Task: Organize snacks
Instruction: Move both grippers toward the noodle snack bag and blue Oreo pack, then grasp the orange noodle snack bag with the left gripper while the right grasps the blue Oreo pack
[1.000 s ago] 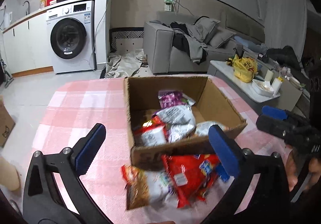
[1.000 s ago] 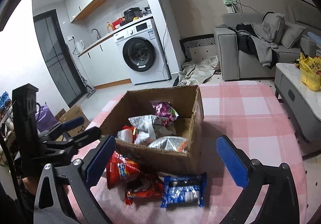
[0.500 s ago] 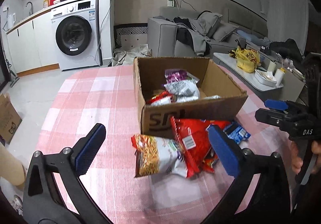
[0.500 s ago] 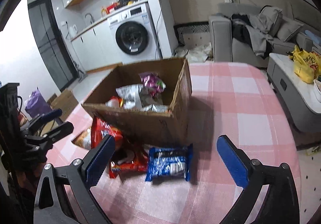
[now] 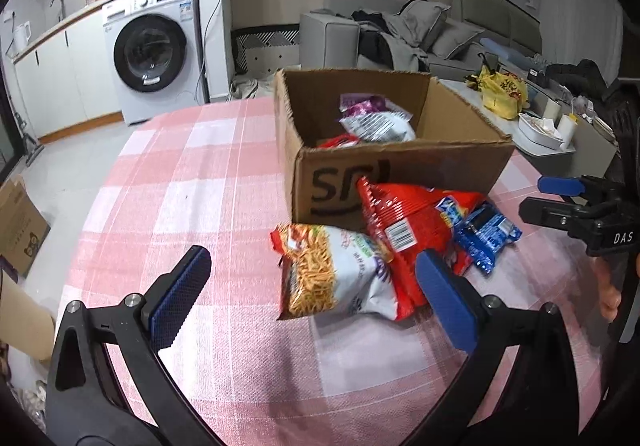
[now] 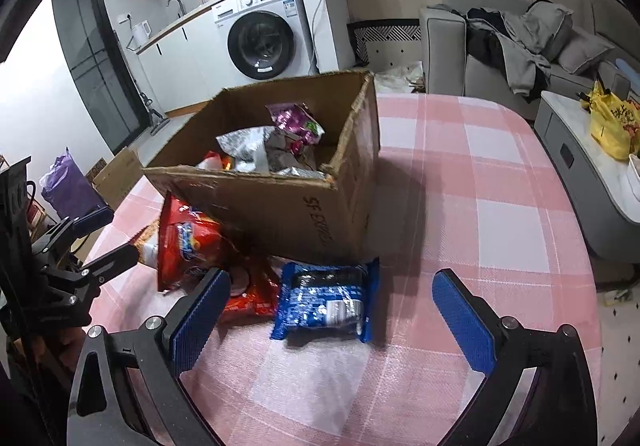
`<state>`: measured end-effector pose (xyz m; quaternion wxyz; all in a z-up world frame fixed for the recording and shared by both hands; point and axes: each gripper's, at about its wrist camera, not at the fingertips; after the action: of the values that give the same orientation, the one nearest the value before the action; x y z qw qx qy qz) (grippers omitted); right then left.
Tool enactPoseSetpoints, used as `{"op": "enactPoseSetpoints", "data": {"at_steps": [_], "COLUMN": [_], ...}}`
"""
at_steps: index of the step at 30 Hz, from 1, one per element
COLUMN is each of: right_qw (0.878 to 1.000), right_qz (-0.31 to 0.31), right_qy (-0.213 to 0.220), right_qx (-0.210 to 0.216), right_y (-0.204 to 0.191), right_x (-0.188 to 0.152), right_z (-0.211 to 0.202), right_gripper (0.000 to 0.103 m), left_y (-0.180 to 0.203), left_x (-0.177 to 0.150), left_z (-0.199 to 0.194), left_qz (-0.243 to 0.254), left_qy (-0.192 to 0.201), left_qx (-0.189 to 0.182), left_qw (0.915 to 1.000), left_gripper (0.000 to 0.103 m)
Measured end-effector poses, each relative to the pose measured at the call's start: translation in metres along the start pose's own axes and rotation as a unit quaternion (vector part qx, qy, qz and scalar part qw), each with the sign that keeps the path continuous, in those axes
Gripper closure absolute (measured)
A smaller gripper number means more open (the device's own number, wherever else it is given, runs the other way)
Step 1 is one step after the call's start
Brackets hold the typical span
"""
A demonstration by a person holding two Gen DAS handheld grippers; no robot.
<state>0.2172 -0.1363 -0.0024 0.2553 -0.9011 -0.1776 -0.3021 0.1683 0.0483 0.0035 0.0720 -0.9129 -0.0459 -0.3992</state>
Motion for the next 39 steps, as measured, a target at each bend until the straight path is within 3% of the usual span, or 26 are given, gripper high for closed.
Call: {"op": "enactPoseSetpoints", "data": {"at_steps": [11,20,25,30,39], "right_qw": [0.999,0.998,0.997,0.998,0.998], "right_qz": [0.003,0.006,0.012,0.009,0.005], "right_qy": [-0.037,-0.062,-0.069,-0.063,-0.065], "right_qx": [-0.004,-0.019,-0.034,-0.03,-0.024], "right_y": [0.01,0.016,0.024,0.025,0.02], "right_x": [-0.006,-0.017,-0.019,-0.02,-0.024], "right_z": [0.019,0.048,0.054,0.055,0.055], "right_gripper": [0.0,0.0,0.0,0.0,0.0], "left_y": [-0.013,-0.019,-0.013,-0.001,0.019], "left_x": [-0.005,-0.003,-0.002,-0.002,-0.005], "left_z": [0.022,0.036,0.043,0.043,0.059], "left_qz": [-0.02,-0.037,-0.019,0.004,0.034], "left_qy": [-0.019,-0.032,-0.03,-0.035,-0.058], "left_qx": [0.035,0.029,0.037,0.011,0.005], "left_qw": [0.999,0.9984,0.9986,0.9993,0.9977], "left_gripper": [0.001,0.001,0.001,0.001,0.001]}}
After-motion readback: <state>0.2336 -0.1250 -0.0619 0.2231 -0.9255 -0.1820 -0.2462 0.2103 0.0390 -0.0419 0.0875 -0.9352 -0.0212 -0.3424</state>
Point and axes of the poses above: each gripper's, at about its wrist camera, not at the fingertips, and z roughly the way its jaws point, y to its right, x to its top, and after that the axes turned 13 degrees about x, right-handed
